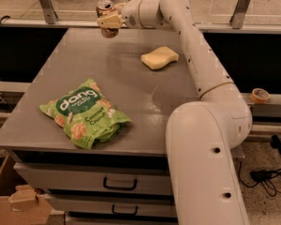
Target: Move orange can near sponge
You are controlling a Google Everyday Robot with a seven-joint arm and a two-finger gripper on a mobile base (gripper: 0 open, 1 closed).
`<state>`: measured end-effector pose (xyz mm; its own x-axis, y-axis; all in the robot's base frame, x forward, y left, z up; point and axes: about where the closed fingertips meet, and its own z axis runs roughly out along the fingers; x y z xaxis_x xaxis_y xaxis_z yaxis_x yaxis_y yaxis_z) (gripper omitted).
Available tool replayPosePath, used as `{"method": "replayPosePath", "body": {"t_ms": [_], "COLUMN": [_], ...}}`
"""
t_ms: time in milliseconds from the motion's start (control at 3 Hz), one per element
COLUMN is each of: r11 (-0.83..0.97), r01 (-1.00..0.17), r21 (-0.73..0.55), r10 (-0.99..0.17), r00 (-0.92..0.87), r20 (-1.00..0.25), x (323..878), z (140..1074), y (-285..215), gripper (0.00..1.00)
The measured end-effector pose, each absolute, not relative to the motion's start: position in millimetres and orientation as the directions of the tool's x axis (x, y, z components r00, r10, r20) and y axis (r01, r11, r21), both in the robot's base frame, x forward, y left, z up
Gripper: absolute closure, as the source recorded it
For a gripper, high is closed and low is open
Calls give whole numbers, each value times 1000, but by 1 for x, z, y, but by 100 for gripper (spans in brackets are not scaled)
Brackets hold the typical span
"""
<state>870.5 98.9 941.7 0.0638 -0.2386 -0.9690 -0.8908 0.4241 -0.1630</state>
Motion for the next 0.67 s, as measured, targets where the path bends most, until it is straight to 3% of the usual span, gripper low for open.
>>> {"method": "replayPosePath", "body": {"t_ms": [667], "r11": [557], "r01": [-786], "r21": [-269], "r10": [-308], "r00": [105], "r20": [-946], "x": [872], "z": [982], "y": [11], "gripper": [100]}}
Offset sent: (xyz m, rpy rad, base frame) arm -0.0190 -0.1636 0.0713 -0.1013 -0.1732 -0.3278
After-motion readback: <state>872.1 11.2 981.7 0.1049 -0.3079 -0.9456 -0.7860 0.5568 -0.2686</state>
